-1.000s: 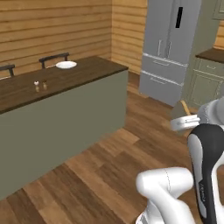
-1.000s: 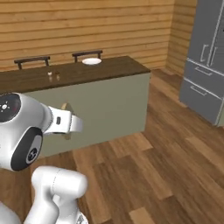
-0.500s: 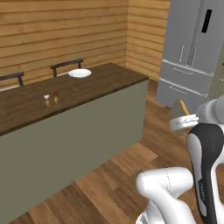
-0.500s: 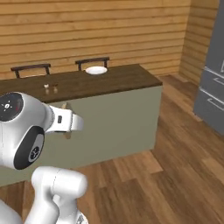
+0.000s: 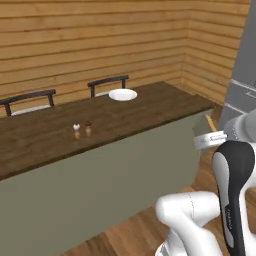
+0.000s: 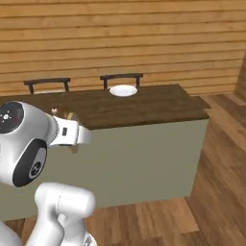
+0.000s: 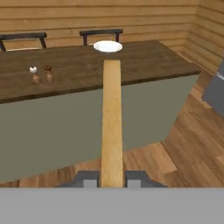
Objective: Start the toaster. Once the lever pops up, take the bread to the plate on the dining counter.
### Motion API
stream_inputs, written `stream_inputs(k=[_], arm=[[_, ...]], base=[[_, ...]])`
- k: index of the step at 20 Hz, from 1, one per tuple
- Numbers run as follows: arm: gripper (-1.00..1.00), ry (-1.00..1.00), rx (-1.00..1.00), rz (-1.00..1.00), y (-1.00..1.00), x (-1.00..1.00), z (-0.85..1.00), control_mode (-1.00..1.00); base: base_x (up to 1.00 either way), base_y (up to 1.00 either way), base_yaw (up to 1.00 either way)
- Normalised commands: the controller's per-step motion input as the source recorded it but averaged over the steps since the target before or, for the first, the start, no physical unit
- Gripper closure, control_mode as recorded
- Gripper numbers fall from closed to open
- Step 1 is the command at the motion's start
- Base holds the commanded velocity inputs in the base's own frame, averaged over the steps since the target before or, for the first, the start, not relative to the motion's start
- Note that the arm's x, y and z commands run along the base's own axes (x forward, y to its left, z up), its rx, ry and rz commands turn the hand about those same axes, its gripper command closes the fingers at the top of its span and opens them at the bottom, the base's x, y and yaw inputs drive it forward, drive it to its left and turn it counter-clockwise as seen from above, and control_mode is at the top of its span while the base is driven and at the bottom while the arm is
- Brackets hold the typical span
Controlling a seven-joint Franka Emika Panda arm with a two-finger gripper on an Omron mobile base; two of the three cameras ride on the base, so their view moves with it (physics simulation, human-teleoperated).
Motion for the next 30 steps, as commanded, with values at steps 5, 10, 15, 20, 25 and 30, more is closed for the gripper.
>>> stream_inputs(k=[5,10,15,20,25,30], arm=[[1.0,0.0,0.0,0.0,0.0,0.0,0.0,1.0],[1.0,0.0,0.0,0.0,0.0,0.0,0.0,1.0],[1.0,0.0,0.0,0.0,0.0,0.0,0.0,1.0],[1.0,0.0,0.0,0.0,0.0,0.0,0.0,1.0],[1.0,0.0,0.0,0.0,0.0,0.0,0.0,1.0],[1.0,0.01,0.02,0.0,-0.07,0.18,0.0,-1.0]], base=[[1.0,-0.41,0.39],[1.0,-0.53,0.36],[0.95,-0.54,0.37],[1.0,-0.28,0.26],[0.2,-0.2,0.08],[0.22,-0.16,0.0]])
